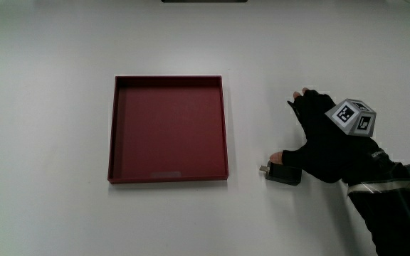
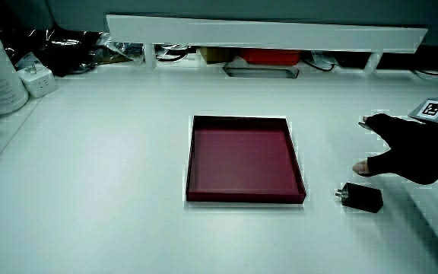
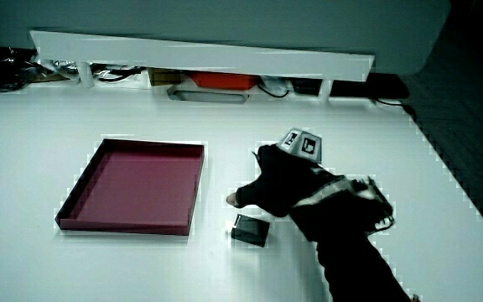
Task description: Pick charger from desk
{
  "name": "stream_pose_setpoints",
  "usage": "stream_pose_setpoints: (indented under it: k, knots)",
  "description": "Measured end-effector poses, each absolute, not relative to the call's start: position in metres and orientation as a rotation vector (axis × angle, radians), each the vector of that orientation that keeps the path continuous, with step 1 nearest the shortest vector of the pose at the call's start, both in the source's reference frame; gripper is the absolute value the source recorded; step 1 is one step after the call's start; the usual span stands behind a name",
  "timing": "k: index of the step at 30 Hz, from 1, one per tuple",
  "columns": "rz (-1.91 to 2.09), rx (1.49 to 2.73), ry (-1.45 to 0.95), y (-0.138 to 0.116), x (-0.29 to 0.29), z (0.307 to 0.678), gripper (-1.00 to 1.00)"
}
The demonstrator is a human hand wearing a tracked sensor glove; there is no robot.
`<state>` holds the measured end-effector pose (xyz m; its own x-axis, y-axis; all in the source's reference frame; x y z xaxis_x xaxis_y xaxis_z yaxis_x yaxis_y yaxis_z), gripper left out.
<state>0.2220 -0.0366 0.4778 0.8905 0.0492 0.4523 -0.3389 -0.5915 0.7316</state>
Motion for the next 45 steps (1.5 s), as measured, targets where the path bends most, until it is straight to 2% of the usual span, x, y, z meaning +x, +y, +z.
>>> stream_pose_setpoints:
  k: [29,40,45]
  knots:
    - [0.478,2.024,-0.244,0.016,0.208,0.527,0.0]
    - [0.467,2.009,-0.258,0.025,0.203,0.535,0.0]
    - [0.495,2.065,-0.24,0.026,0.207,0.536,0.19]
